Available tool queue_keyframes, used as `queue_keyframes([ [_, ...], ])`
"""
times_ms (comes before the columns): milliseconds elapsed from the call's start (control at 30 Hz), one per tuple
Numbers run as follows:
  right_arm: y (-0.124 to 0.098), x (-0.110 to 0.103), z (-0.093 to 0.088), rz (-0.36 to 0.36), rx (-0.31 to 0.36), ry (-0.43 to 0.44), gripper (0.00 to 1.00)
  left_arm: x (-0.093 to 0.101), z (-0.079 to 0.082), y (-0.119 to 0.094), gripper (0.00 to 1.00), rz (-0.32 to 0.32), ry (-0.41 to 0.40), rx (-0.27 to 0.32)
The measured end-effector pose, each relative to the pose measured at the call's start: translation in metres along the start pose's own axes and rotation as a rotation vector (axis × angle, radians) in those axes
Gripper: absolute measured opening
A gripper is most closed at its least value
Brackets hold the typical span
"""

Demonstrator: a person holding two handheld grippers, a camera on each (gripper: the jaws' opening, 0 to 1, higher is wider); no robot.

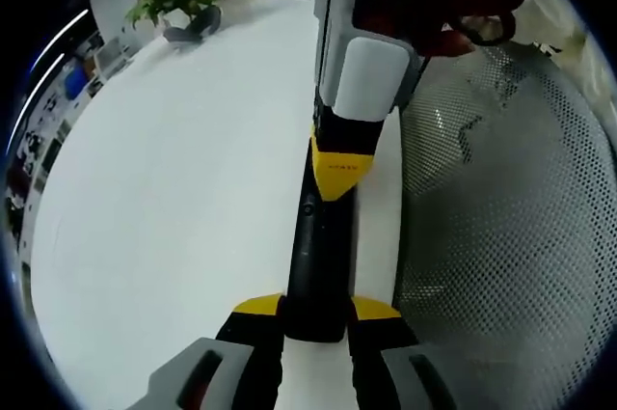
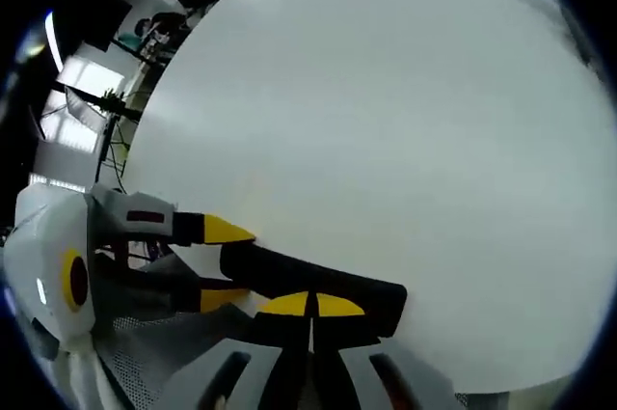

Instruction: Press the specified remote control buttons in sequence, fully releasing each button before pressing the next.

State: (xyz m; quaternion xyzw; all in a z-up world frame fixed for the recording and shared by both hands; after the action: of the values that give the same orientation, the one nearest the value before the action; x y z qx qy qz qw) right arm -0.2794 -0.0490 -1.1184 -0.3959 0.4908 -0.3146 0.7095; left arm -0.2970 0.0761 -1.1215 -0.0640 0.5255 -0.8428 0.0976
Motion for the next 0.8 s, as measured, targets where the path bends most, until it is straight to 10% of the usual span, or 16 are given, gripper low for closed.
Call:
queue_keyframes([
  [400,-0.001,-0.002,-0.005,0.001,0.062,-0.044,0.00,0.000,0.000,0.000,0.25,0.011,-0.025,0.000],
  [800,-0.003,0.000,-0.012,0.007,-0.015,-0.028,0.00,0.000,0.000,-0.001,0.25,0.013,-0.034,0.004],
])
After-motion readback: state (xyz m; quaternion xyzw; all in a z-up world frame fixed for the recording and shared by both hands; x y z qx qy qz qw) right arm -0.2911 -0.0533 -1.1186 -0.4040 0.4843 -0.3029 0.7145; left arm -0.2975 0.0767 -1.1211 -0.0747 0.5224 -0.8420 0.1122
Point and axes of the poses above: the point that each gripper's makers call its tool centre point, and the gripper's own axes: y roughly forward along the fingers, x roughly to its right, z roughly out of its top, the point moved 8 cm from there along -y, roughly backward along the fingers, and after that the axes turned 3 degrees about x, right-handed, at the moved point
